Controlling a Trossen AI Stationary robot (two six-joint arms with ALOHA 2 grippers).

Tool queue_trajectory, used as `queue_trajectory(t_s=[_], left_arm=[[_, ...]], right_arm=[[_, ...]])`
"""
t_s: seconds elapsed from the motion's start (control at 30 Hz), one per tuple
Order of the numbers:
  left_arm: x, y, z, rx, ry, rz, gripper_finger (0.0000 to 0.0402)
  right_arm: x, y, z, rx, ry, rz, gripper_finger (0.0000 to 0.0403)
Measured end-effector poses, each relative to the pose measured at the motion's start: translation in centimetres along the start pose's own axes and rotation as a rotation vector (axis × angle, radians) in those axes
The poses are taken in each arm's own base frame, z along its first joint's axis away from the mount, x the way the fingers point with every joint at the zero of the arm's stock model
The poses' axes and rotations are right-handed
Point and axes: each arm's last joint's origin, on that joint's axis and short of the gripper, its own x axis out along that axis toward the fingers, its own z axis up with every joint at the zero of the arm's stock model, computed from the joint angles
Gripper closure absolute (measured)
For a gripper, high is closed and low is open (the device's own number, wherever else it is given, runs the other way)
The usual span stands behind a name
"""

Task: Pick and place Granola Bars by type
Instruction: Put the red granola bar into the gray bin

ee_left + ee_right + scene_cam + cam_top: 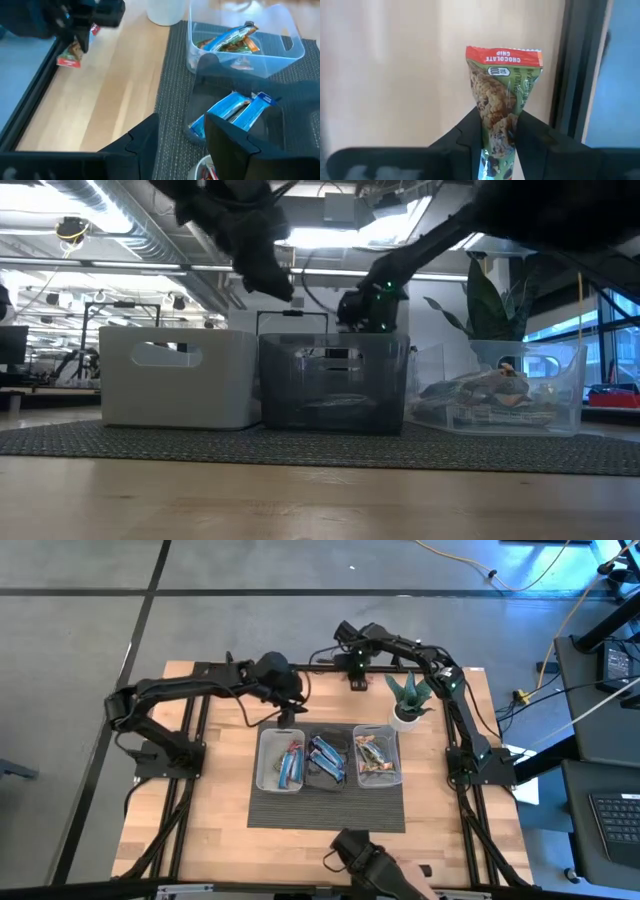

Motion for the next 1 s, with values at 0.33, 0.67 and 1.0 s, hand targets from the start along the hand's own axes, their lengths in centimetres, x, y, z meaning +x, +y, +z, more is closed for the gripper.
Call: queue_trajectory(t_s=[0.33, 0.67, 1.0], left_arm=[[-2.0, -0.3, -5.4, 0.005, -0.28, 0.055, 0.0252], [-3.1, -1.8, -6.5, 0.07, -0.435, 0.038, 0.0252], [-2.9, -4.4, -5.9, 0.231, -0.491, -0.156, 0.0252]], right_arm=[[-7.3, 1.3, 5.3, 0.001, -0.413, 0.161, 0.0301], [-17.7, 8.1, 8.4, -0.182, -0.751, 0.238, 0.0301], [-21.5, 17.3, 10.6, -0.439, -0.873, 0.471, 0.0305]])
